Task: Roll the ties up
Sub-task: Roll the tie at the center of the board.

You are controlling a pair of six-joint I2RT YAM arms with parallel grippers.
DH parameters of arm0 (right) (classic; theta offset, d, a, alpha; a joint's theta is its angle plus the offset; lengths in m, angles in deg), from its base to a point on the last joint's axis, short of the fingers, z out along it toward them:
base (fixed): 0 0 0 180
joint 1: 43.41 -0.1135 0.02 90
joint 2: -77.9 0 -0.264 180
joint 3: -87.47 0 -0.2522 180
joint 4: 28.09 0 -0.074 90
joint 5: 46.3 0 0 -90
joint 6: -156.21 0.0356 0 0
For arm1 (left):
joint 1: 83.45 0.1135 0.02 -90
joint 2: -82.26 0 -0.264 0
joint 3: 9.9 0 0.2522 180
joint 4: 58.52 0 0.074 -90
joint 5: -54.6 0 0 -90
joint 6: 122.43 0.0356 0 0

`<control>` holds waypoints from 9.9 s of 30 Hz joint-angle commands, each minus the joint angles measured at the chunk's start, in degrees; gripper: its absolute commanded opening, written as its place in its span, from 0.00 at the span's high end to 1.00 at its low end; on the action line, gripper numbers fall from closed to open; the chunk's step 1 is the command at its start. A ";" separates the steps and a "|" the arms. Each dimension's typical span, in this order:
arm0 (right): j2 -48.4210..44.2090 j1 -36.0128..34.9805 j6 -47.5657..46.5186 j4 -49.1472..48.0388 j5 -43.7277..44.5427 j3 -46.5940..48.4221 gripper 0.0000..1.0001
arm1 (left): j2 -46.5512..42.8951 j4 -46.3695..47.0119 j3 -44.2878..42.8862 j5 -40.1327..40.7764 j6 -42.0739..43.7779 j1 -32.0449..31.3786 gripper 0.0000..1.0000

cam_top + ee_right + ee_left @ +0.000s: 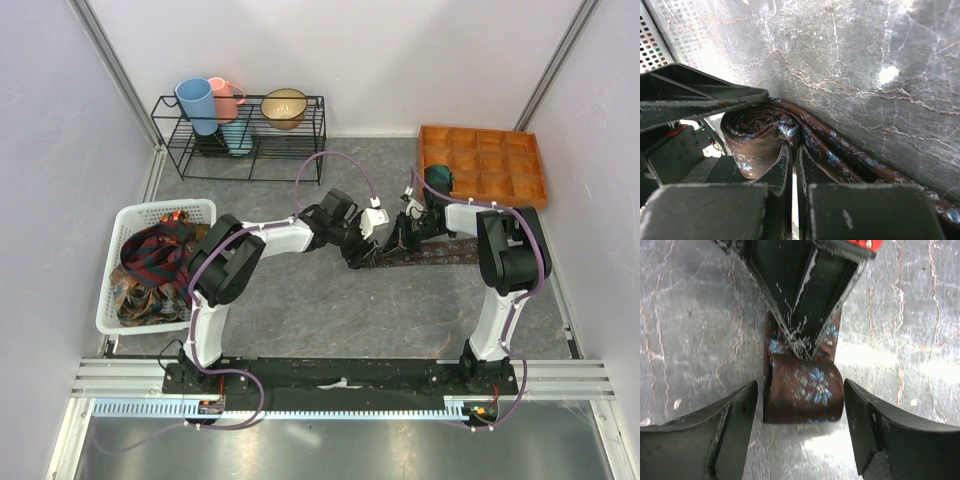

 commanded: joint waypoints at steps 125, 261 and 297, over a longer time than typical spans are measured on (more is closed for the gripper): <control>-4.68 -3.83 -9.05 7.71 -6.42 3.69 0.44 | -4.68 -16.31 3.88 14.64 13.32 -3.51 0.82; 3.48 -8.49 -15.99 11.23 9.46 3.42 1.00 | -8.72 -8.15 5.81 2.35 7.09 -0.96 0.26; 5.86 -9.64 -15.38 13.59 8.36 14.14 0.82 | -10.04 0.47 14.60 4.80 5.41 1.06 0.88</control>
